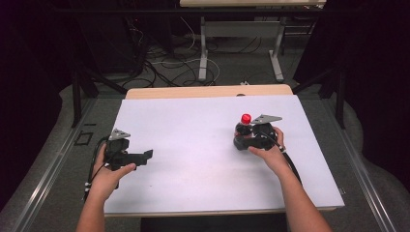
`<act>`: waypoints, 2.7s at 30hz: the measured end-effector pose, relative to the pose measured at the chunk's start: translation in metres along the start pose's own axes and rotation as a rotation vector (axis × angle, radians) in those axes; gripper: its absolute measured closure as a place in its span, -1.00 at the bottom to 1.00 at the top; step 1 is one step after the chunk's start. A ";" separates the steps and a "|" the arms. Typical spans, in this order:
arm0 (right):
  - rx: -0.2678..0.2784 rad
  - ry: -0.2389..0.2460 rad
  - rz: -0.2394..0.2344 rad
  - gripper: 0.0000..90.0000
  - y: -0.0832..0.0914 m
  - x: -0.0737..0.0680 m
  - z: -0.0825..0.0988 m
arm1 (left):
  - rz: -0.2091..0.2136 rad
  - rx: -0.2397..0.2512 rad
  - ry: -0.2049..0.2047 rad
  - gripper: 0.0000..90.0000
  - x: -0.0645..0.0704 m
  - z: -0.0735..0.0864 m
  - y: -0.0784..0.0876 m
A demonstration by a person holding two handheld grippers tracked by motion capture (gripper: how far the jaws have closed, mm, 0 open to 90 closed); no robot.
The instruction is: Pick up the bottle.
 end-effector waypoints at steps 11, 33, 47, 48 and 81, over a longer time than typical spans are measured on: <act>0.003 -0.010 0.005 -0.35 0.001 -0.001 0.001 | -0.003 -0.011 -0.011 -0.97 -0.003 0.001 0.002; -0.004 -0.020 0.014 -0.34 0.003 -0.001 0.003 | -0.002 -0.017 0.000 -0.97 -0.002 0.002 0.000; -0.012 0.019 0.004 -0.29 0.006 -0.005 0.003 | 0.003 -0.017 -0.001 -0.97 -0.002 0.003 -0.002; -0.014 0.017 0.003 -0.29 0.006 -0.007 0.003 | 0.004 -0.017 0.000 -0.97 -0.001 0.003 -0.002; -0.008 0.167 -0.215 -0.28 0.028 -0.099 0.001 | 0.131 0.067 -0.030 -0.82 0.041 -0.025 0.010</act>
Point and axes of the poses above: each handheld gripper's, and its own axes: y roughly backward along the jaws, z roughly out of its underside, x roughly to its right, the point moved 8 cm from there along -y, roughly forward along the jaws, and after that the axes turned 6 degrees about -y, right-handed, at the moved point
